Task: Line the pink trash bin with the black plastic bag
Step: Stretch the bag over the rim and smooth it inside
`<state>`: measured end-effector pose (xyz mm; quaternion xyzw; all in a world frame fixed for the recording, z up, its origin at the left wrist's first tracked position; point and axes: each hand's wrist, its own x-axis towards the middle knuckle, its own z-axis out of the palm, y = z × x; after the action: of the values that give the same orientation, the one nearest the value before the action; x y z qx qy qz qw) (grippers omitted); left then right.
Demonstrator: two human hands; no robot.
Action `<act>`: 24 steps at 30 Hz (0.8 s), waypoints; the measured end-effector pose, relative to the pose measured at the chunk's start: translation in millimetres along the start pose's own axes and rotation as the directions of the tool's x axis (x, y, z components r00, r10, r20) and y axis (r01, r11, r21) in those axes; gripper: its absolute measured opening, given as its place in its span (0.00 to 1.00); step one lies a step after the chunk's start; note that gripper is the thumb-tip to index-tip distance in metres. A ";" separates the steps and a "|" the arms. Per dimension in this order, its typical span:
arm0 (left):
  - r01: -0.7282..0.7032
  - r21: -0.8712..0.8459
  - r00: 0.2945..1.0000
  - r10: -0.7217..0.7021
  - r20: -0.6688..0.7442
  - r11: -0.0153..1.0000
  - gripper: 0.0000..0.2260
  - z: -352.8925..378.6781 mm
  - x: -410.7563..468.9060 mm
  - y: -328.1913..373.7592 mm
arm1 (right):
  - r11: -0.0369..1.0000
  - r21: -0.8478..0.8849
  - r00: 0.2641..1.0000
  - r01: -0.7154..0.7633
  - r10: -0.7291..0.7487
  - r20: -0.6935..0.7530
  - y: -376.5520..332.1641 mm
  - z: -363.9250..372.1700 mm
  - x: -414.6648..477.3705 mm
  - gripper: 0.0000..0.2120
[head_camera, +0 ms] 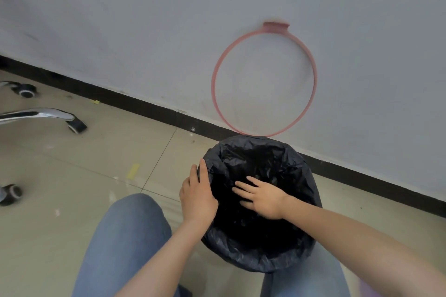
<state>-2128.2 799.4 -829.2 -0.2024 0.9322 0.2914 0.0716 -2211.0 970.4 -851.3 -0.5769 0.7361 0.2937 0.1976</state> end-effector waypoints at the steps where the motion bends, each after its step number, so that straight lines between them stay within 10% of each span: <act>1: -0.001 0.002 1.000 0.001 0.000 1.000 0.37 0.4 0.2 -0.6 | 1.000 -0.012 1.000 -0.024 0.024 0.020 0.8 -2.4 8.1 0.21; 7: -0.008 0.027 1.000 0.008 -0.008 1.000 0.38 1.7 1.2 -1.8 | 0.956 -0.021 0.948 -0.293 0.293 0.123 9.1 -14.3 41.6 0.24; 12: -0.006 0.023 1.000 0.006 -0.027 1.000 0.37 2.8 0.0 -1.9 | 0.961 0.217 0.985 -0.169 0.174 -0.003 -0.7 -12.6 -1.8 0.26; 19: -0.003 -0.003 1.000 0.003 -0.026 1.000 0.36 1.7 -1.4 0.4 | 0.901 0.210 0.738 -0.381 0.159 0.655 -12.6 3.7 -53.1 0.33; 24: -0.005 -0.026 1.000 0.004 -0.030 1.000 0.36 1.9 -1.5 -0.1 | 0.887 0.293 0.921 -0.356 0.280 0.272 -23.4 -9.0 -48.4 0.23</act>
<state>-2126.7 801.0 -830.5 -0.2056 0.9297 0.3006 0.0541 -2175.7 996.2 -818.8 -0.3689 0.8335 0.2548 0.3229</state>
